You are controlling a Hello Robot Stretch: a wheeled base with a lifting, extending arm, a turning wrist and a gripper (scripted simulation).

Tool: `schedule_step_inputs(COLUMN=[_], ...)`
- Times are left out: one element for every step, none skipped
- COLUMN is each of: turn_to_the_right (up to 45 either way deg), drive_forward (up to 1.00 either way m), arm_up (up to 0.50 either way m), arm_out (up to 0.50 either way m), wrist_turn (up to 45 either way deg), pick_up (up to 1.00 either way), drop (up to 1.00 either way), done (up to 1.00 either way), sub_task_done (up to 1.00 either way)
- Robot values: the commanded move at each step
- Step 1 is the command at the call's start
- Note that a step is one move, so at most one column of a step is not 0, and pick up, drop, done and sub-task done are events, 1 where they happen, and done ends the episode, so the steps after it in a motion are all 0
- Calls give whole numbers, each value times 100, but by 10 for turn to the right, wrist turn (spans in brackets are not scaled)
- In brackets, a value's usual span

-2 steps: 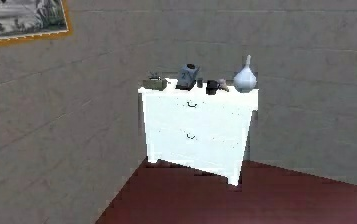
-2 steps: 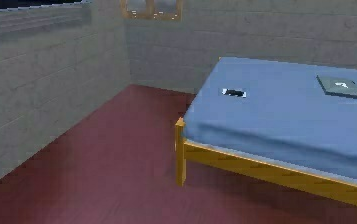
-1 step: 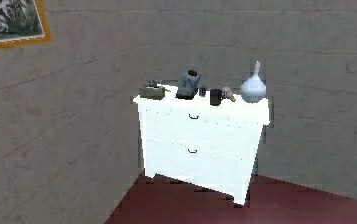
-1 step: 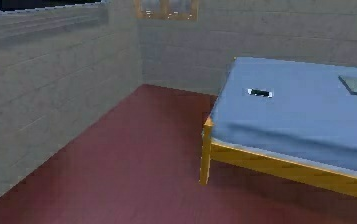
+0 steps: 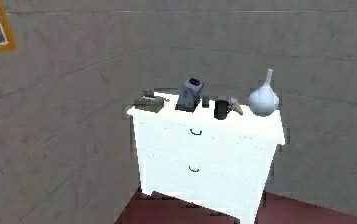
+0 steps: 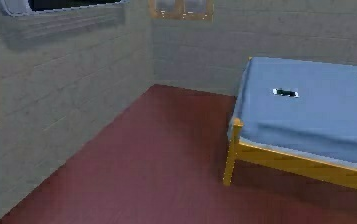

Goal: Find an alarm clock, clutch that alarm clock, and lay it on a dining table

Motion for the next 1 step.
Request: schedule_step_inputs(turn_to_the_right=[330], drive_forward=[0], arm_up=[0], arm_out=[0], wrist_turn=[0], pick_up=[0], drop=[0], done=[0], sub_task_done=[0])
